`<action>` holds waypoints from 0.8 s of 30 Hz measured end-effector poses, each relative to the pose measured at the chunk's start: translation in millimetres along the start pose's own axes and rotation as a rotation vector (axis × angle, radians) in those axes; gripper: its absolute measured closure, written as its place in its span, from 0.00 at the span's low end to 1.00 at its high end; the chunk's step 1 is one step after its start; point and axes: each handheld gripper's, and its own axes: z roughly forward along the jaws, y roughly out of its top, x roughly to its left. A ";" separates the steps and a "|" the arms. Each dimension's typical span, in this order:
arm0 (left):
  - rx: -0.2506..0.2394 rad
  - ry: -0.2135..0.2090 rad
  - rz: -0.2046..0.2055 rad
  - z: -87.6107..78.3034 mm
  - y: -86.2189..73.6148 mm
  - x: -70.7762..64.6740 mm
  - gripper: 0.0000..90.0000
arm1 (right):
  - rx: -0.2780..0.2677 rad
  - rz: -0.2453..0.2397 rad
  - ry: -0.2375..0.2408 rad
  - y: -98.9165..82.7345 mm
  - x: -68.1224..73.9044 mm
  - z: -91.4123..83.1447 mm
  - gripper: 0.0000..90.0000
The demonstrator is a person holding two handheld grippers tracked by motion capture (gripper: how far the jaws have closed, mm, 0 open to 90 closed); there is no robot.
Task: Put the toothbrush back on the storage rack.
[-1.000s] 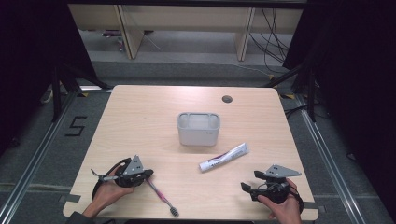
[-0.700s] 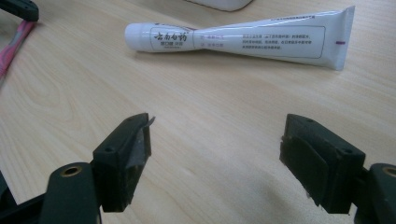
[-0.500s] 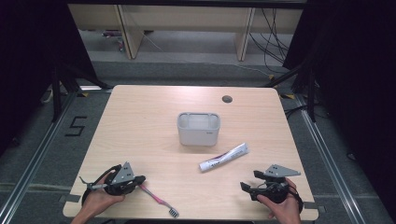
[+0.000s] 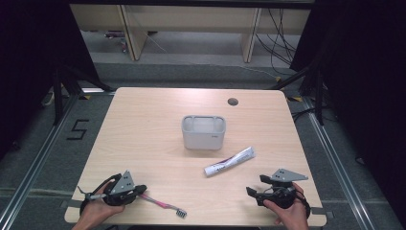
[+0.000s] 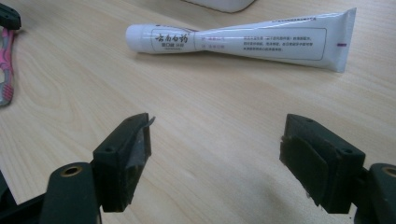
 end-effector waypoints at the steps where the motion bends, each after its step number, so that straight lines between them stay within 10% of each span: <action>1: 0.007 0.002 0.006 -2.1 -0.3 -0.6 0.97 | 0.010 0.004 0.004 0.3 0.4 -0.7 0.28; 16: -0.011 0.005 -0.048 -17.0 0.8 -8.7 0.90 | 0.017 0.028 0.000 0.2 0.0 -0.8 0.28; 24: 0.064 -0.007 0.012 -26.9 15.5 -9.3 0.75 | 0.004 -0.020 -0.011 1.5 -2.5 0.3 0.28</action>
